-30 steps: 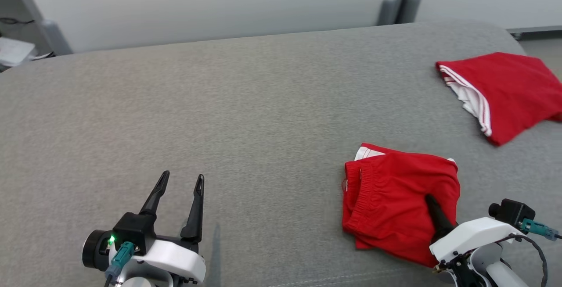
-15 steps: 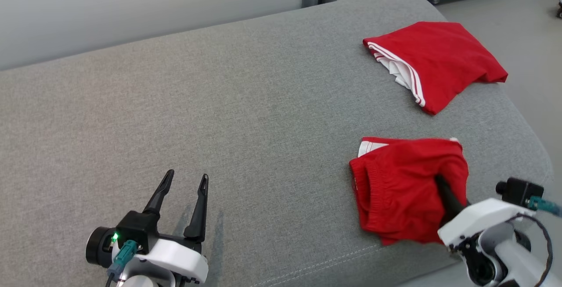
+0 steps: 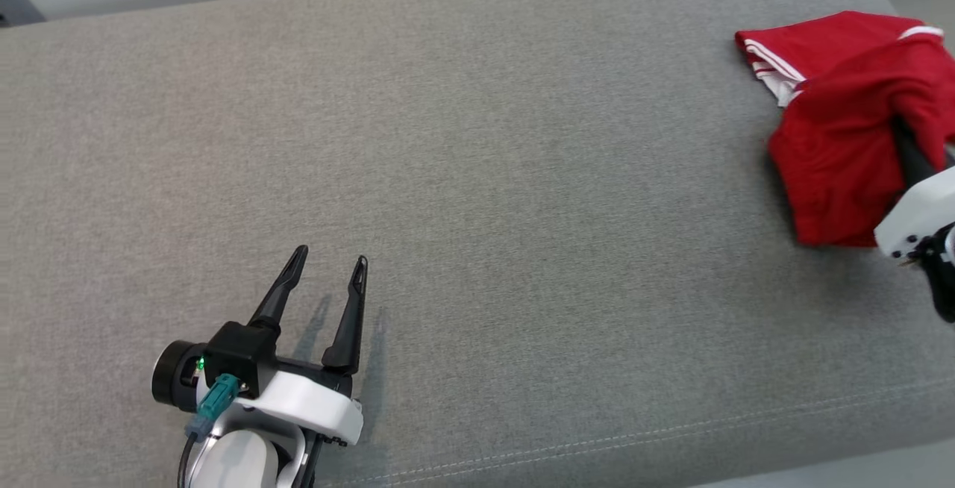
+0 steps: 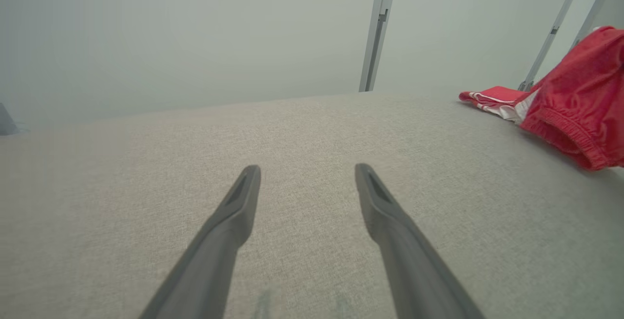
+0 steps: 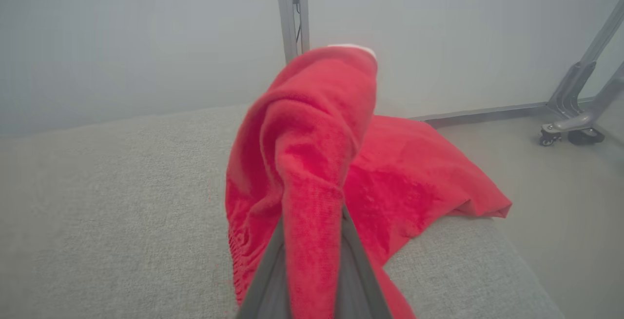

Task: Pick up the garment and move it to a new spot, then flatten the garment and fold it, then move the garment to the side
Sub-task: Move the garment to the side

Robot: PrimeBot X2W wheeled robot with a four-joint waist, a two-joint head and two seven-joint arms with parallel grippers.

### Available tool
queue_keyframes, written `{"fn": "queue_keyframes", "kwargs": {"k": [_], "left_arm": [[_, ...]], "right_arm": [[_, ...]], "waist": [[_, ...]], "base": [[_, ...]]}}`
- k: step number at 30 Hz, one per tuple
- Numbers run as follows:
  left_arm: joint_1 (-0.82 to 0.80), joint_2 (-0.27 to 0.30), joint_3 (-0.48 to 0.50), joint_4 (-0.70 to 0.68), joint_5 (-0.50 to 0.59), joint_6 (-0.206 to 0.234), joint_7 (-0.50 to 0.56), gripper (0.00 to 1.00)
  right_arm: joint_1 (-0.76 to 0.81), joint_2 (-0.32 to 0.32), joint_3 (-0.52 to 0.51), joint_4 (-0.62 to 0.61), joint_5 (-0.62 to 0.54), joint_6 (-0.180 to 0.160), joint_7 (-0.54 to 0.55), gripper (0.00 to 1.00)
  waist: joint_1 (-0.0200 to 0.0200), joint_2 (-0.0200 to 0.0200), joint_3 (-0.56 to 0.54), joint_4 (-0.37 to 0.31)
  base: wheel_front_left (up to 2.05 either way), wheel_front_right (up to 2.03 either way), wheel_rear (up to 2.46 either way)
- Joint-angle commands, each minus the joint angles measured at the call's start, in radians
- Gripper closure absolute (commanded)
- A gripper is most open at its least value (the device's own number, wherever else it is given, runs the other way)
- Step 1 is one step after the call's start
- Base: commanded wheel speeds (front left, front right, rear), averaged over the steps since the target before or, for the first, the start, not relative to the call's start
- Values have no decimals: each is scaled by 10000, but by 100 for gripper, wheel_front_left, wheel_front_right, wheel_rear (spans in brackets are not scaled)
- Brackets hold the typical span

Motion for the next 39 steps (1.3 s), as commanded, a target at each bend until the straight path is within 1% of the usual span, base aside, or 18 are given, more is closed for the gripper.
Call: {"fn": "queue_keyframes", "kwargs": {"k": [1,6,13,14,15,16,17,20,23,27,28,29,31,33,36,37,38,39], "left_arm": [[-377,56,262,-349,39,-50,-88,0],[-526,56,76,-504,34,-84,-88,0],[-621,56,-143,-501,58,-115,-88,0],[-630,56,-165,-500,59,-120,-88,0],[-631,56,-179,-493,72,-124,-88,0],[-625,56,-191,-479,80,-127,-88,0],[-620,56,-201,-469,80,-133,-88,0],[-598,56,-228,-405,81,-150,-88,0],[-571,56,-258,-359,107,-175,-88,0],[-545,56,-257,-336,127,-237,-88,0],[-547,56,-257,-346,137,-251,-88,0],[-547,56,-257,-346,137,-251,-88,0],[-546,56,-231,-355,132,-262,-88,0],[-532,56,-196,-354,136,-254,-88,0],[-497,56,-114,-335,131,-188,-88,0],[-480,56,-83,-319,146,-163,-88,0],[-449,56,-12,-307,175,-112,-88,0],[-424,56,27,-292,178,-90,-88,0]], "right_arm": [[-219,-323,72,76,-271,44,-145,100],[-1265,-871,-62,1204,-1105,44,-230,100],[-2467,-1148,-331,2729,-1994,44,-307,100],[-2569,-1195,-449,2945,-2064,44,-287,66],[-2632,-1248,-549,3096,-2157,44,-286,19],[-2676,-1348,-659,3208,-2288,44,-300,2],[-2690,-1449,-806,3285,-2401,44,-309,0],[-2541,-1907,-1401,3371,-2813,44,-200,0],[-2211,-2272,-2182,3379,-3270,44,411,0],[-2165,-2660,-3098,3381,-4272,44,773,0],[-2205,-2771,-3361,3382,-4558,44,668,0],[-2205,-2771,-3361,3382,-4558,44,668,0],[-2275,-2885,-3920,3382,-5127,44,367,0],[-2490,-2703,-4467,3383,-5589,44,-138,0],[-2601,-2117,-4984,3055,-6135,44,-455,0],[-2566,-1905,-5154,2743,-6264,44,-479,0],[-2279,-1476,-5531,1629,-6481,44,-490,0],[-2019,-1230,-5715,1078,-6592,44,-492,0]], "waist": [[0,0,269,382],[0,0,553,968],[0,0,922,1646],[0,0,946,1729],[0,0,956,1799],[0,0,957,1855],[0,0,958,1897],[0,0,925,1975],[0,0,860,1994],[0,0,829,1921],[0,0,828,1899],[0,0,828,1899],[0,0,822,1849],[0,0,771,1783],[0,0,603,1689],[0,0,528,1659],[0,0,365,1598],[0,0,261,1570]], "base": [[0,0,0],[0,0,0],[0,0,0],[0,0,0],[0,0,0],[0,0,0],[0,0,0],[0,0,0],[0,0,0],[0,0,0],[0,0,0],[0,0,0],[0,0,0],[0,0,0],[0,0,0],[0,0,0],[0,0,0],[0,0,0]]}}
